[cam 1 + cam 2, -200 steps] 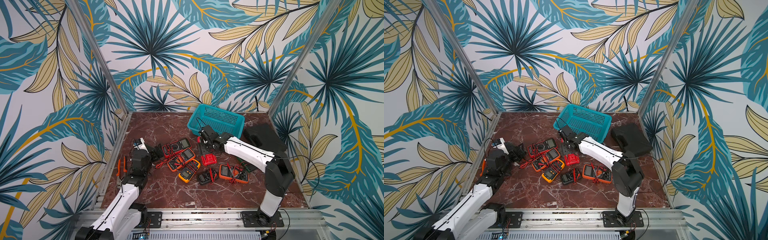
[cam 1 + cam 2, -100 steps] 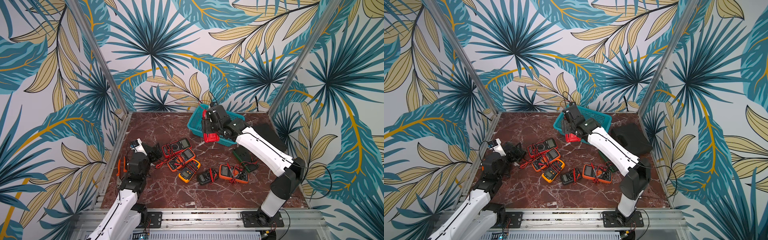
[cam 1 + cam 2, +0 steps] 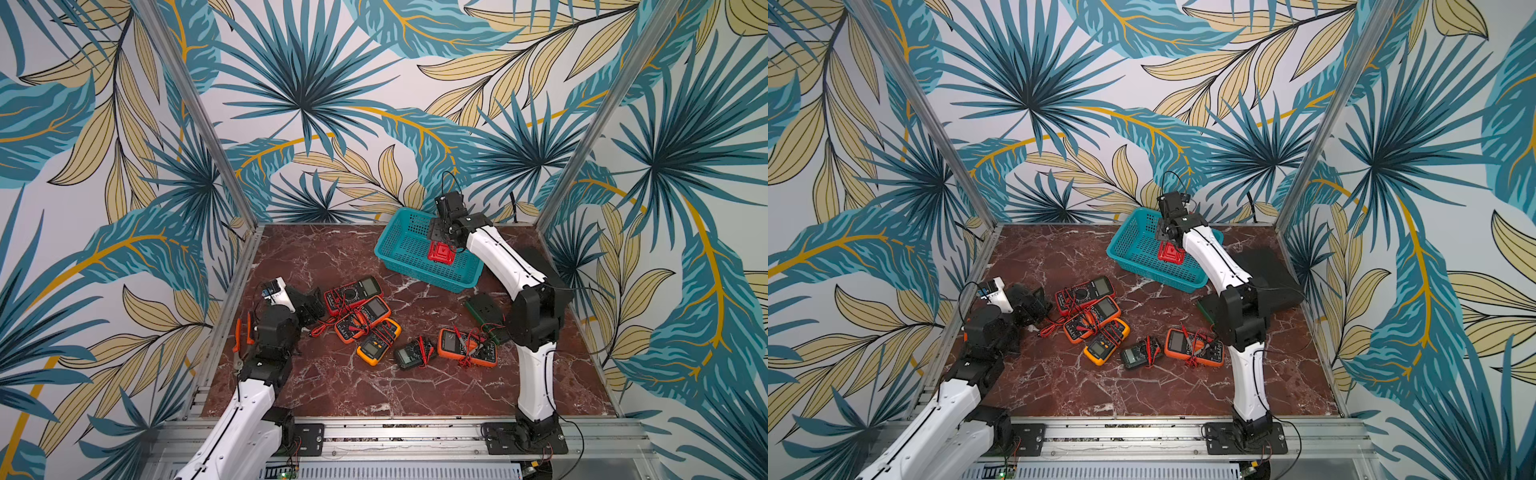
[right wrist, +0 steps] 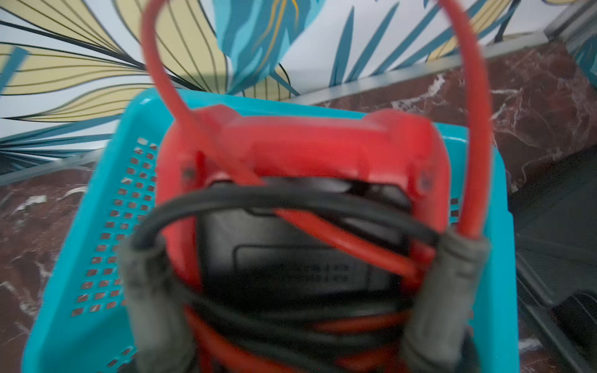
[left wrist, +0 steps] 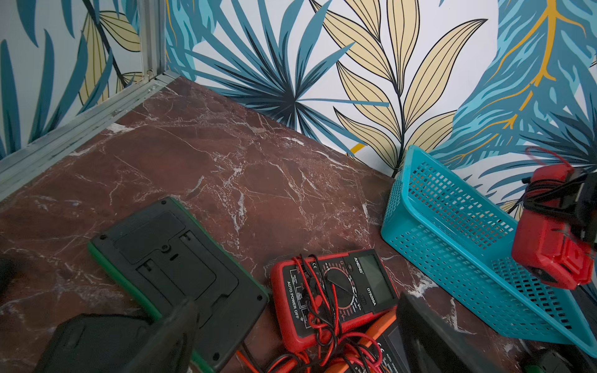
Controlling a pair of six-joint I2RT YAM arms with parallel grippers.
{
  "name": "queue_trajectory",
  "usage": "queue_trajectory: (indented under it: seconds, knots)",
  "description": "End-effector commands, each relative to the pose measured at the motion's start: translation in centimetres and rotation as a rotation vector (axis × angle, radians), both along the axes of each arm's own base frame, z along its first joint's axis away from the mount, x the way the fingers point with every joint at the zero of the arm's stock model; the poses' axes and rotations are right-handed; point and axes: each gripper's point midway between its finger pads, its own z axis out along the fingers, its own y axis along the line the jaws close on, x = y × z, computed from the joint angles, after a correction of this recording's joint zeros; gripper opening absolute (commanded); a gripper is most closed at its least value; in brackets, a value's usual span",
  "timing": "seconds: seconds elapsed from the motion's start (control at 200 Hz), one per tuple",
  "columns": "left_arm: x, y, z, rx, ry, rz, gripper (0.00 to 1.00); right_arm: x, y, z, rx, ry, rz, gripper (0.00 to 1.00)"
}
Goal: Put the multimeter into the basket
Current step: Place the multimeter in the basket.
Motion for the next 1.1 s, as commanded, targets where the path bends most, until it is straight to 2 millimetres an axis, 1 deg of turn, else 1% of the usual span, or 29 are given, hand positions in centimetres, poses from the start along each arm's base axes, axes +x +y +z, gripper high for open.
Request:
queue_trajectory:
  seconds: [0.0, 0.175, 0.235, 0.27, 0.356, 0.511, 0.761, 0.861, 0.912, 1.092]
  knots:
    - [-0.2, 0.1, -0.3, 0.021, 0.008, 0.000, 1.00, 0.9, -0.1, 1.6, 0.071, -0.056, -0.052, 0.08]
    - [-0.2, 0.2, -0.7, 0.022, 0.021, 0.004, 1.00, 0.5, -0.9, -2.3, 0.077, 0.029, -0.095, 0.09]
    - [-0.2, 0.2, -0.8, 0.022, 0.025, 0.007, 1.00, 0.3, -1.1, -3.5, 0.097, 0.063, -0.104, 0.11]
    - [-0.2, 0.3, -0.9, 0.022, 0.030, 0.010, 1.00, 0.1, -1.3, -4.1, 0.105, 0.081, -0.116, 0.13]
    - [-0.2, 0.3, -1.1, 0.022, 0.035, 0.012, 1.00, -0.4, -2.0, -5.4, 0.111, 0.115, -0.144, 0.13]
    - [-0.1, 0.3, -1.4, 0.024, 0.042, 0.012, 1.00, -1.2, -2.9, -7.2, 0.109, 0.167, -0.166, 0.13]
    - [-0.1, 0.3, -1.6, 0.024, 0.050, 0.016, 1.00, -2.5, -3.5, -10.6, 0.114, 0.263, -0.182, 0.13]
    - [-0.1, 0.4, -1.6, 0.025, 0.052, 0.020, 1.00, -2.9, -3.6, -11.6, 0.124, 0.289, -0.189, 0.14]
    - [-0.2, 0.4, -1.6, 0.024, 0.051, 0.021, 1.00, -3.1, -3.7, -12.0, 0.125, 0.301, -0.192, 0.15]
    - [-0.1, 0.6, -1.6, 0.032, 0.053, 0.030, 1.00, -4.0, -4.1, -13.4, 0.150, 0.347, -0.206, 0.24]
